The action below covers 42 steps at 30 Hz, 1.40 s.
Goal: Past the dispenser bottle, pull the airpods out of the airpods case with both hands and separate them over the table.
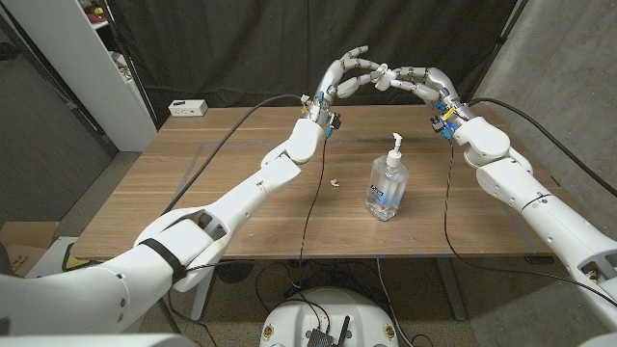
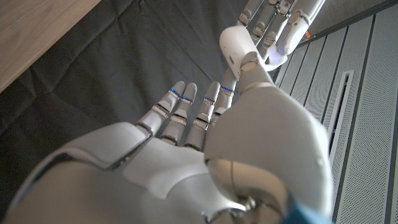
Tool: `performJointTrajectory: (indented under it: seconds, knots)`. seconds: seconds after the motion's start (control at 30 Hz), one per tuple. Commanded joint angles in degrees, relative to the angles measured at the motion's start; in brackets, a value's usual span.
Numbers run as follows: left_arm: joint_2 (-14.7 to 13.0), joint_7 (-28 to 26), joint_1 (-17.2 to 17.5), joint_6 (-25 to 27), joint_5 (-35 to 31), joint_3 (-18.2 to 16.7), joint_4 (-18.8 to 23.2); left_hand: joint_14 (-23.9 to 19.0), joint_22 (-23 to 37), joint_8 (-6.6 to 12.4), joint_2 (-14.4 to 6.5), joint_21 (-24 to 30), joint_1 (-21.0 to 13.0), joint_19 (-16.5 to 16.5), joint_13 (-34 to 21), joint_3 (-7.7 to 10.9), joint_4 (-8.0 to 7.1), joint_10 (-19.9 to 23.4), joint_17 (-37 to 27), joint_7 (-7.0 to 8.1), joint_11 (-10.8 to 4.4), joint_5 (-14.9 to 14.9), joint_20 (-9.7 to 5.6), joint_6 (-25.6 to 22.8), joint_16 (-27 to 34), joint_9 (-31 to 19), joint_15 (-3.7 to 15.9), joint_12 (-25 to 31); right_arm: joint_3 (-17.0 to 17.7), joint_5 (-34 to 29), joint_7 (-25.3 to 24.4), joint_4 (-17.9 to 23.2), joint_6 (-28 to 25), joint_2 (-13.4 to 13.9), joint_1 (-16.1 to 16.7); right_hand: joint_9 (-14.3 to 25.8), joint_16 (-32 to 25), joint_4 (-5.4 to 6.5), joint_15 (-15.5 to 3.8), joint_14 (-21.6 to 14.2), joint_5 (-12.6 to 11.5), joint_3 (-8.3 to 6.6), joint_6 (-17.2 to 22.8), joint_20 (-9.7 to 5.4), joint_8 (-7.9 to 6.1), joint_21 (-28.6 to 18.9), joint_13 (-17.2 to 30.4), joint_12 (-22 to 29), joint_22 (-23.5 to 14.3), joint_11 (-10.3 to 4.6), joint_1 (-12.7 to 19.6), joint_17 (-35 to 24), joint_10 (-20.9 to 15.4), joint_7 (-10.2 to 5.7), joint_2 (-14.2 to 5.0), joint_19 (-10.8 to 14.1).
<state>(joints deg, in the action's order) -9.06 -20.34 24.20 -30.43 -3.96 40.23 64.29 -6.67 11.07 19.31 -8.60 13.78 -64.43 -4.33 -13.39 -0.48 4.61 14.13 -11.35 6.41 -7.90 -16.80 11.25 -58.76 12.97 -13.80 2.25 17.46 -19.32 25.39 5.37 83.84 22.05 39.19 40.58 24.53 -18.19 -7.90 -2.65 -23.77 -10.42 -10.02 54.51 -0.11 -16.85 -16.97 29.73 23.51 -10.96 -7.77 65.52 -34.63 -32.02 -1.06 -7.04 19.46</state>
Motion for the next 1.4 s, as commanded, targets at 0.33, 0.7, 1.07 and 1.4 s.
performJointTrajectory:
  seconds: [0.33,0.7,1.07,1.4]
  knots:
    - [-6.1,4.3,6.0,13.1,4.9,-3.7,15.6,-0.2,0.2,0.82,-0.7,0.2,-0.2,-0.3,-0.4,0.01,-0.27,-0.2,-0.4,-0.55,1.36,0.2,0.01,-0.4,-0.1,-6.1,0.76,-0.2,0.4,0.5,0.4,-2.3,0.8,-0.2,-1.3,11.5,0.3,-0.07,-8.07,-0.4,-0.3,-0.53,2.2,0.55,-0.12,0.2,0.3,-0.1,0.0,-0.12,0.0,-0.3,0.2,-1.80,-0.37,0.3]
    - [-12.5,15.3,5.6,28.5,12.5,-4.5,24.1,4.2,0.0,1.58,-0.5,-1.2,-1.0,2.3,-0.1,0.53,0.01,-2.9,0.1,-1.32,3.17,1.7,0.92,-0.1,-2.0,-8.0,-1.92,-1.8,0.2,0.4,0.6,-2.7,1.0,-0.2,-1.8,11.6,0.4,-0.07,-7.95,-0.3,-0.3,-0.53,2.3,0.57,-0.14,0.3,0.2,-0.2,0.0,-0.07,0.0,-0.4,0.1,-1.80,-0.35,0.3]
    - [-17.6,22.7,2.6,39.4,15.9,-2.9,28.1,5.0,-0.1,1.94,-0.9,-1.9,-1.3,4.1,0.2,1.18,-0.03,-3.6,0.4,-2.11,3.94,2.8,1.05,0.5,-2.0,-9.4,-2.91,-2.4,0.2,0.5,0.2,-2.6,0.4,-0.3,-1.6,11.6,0.4,-0.14,-8.01,-0.5,-0.3,-0.56,2.3,0.59,-0.09,0.3,0.3,-0.2,0.0,-0.04,0.1,-0.4,0.1,-1.76,-0.30,0.3]
    - [-20.9,27.4,-0.4,45.5,15.9,-0.5,28.9,8.0,-0.2,2.48,-1.0,-2.4,-2.1,5.7,0.7,2.19,0.27,-5.4,0.8,-2.62,5.58,3.9,1.12,0.9,-2.7,-11.3,-5.73,-3.6,0.1,0.5,-0.3,-2.0,-0.2,-0.3,-1.4,11.6,0.4,-0.09,-8.00,-0.5,-0.3,-0.53,2.3,0.56,-0.05,0.3,0.3,-0.2,0.0,-0.07,0.0,-0.6,0.1,-1.75,-0.36,0.3]
